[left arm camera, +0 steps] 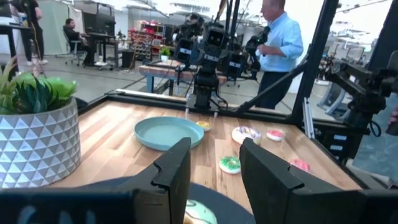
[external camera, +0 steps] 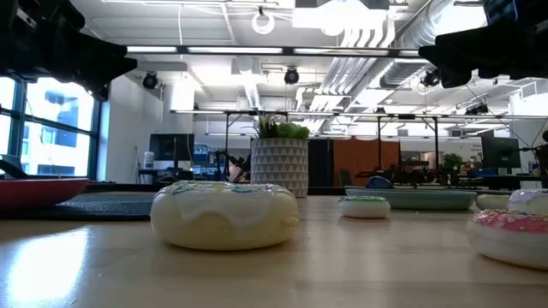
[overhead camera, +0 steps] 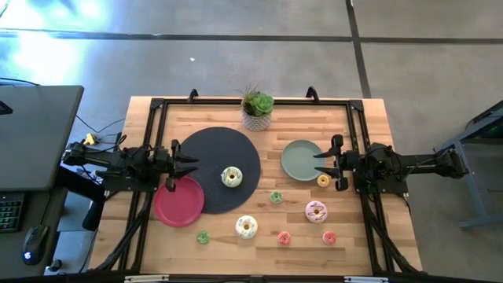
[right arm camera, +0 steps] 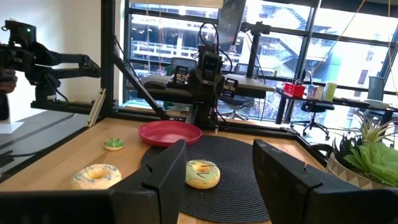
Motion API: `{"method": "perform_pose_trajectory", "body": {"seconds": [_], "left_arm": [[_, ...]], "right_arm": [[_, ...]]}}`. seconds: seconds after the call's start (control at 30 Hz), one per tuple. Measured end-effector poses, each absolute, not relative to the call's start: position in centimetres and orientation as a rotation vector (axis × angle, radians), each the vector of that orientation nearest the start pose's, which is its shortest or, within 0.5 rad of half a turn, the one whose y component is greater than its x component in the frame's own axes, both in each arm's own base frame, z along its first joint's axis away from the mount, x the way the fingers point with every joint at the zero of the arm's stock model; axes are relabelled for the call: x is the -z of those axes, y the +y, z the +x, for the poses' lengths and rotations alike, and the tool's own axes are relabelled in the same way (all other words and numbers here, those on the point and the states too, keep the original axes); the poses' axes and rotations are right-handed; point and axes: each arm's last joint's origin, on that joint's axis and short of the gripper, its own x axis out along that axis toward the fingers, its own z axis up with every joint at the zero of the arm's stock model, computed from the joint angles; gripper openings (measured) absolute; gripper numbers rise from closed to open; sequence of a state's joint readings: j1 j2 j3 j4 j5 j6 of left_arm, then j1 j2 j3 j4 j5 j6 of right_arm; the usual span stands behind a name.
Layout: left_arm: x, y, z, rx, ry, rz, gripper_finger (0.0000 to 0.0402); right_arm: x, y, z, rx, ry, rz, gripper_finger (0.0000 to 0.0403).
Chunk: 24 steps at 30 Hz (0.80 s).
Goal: Pick & Place donuts
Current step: Put the large blue donut on the red plate
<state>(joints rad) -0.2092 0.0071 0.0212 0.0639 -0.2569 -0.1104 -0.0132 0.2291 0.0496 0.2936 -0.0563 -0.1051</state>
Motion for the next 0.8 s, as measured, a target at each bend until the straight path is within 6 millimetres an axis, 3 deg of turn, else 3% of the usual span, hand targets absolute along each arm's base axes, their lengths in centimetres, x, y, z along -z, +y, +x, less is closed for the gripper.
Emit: {"method": "perform_pose_trajectory", "body": {"seconds": [0.13,0.3,0.47,0.63,0.8], "left_arm": [[-17.6,-1.3,9.5,-0.045,-0.074,-0.131,0.0131],[-17.8,-1.3,9.5,-0.041,-0.088,-0.262,0.0131],[-20.1,-1.3,9.5,-0.026,-0.104,-0.214,0.0131],[-21.0,-1.6,11.3,-0.059,0.048,-0.169,0.0131],[-22.6,-2.3,14.5,-0.079,0.193,-0.127,0.0131]], "right_arm": [[-19.1,0.0,11.1,-0.039,-0.129,-0.085,0.0173],[-19.7,0.0,11.0,-0.044,-0.191,-0.009,0.0173],[-20.4,0.0,10.8,-0.048,-0.262,0.061,0.0173],[-20.7,0.0,10.7,-0.048,-0.293,0.053,0.0173],[-20.6,-0.3,10.7,0.045,-0.293,0.072,0.0173]]}}
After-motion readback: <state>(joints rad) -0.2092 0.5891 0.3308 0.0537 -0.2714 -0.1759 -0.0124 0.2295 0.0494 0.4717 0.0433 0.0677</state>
